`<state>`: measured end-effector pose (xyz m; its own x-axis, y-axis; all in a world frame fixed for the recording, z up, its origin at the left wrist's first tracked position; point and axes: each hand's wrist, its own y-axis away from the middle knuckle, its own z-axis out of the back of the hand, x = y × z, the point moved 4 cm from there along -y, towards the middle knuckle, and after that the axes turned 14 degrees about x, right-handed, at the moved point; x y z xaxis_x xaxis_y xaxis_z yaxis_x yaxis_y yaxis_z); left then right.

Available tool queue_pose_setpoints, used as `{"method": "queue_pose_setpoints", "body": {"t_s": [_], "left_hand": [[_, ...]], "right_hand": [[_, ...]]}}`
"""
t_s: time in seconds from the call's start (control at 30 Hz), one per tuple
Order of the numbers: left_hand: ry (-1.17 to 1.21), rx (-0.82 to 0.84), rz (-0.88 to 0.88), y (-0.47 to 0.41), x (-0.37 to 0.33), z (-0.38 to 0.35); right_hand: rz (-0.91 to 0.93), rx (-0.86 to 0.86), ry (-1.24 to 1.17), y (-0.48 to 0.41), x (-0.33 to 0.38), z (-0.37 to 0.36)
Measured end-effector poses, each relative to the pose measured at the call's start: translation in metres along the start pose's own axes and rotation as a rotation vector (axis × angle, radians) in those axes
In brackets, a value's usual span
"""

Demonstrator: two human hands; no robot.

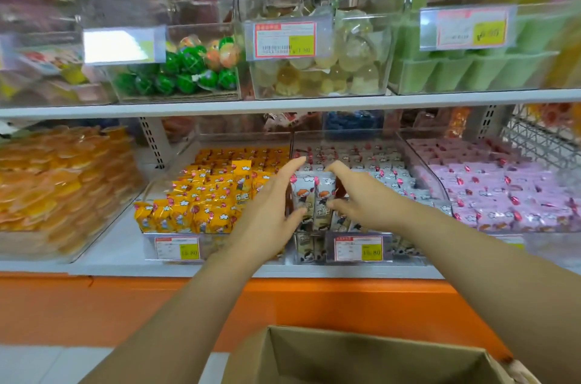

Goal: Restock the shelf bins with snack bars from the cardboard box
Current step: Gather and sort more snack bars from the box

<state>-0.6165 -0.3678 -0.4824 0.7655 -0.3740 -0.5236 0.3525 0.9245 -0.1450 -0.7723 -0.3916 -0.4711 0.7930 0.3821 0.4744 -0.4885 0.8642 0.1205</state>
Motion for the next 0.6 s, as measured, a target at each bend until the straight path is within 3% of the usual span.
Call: {"method": "queue_pose_setpoints", "body": {"t_s": [0.23,0.33,0.6], "left_hand": [[-0.303,-0.075,-0.055,-0.001,0.006,-0.006],[-0.304,-0.14,-0.042,0.001,0.006,0.001],[-0.431,-0.104,-0.014,-0.007,0.015,-0.006]], "right_hand": [[0.022,-0.015,0.048,0.002,0.0,-0.004],[0.022,-0.035,0.062,0.008,0.0,-0.01],[0.003,-0.039,0.079,0.001,-0.009,-0.011]]}}
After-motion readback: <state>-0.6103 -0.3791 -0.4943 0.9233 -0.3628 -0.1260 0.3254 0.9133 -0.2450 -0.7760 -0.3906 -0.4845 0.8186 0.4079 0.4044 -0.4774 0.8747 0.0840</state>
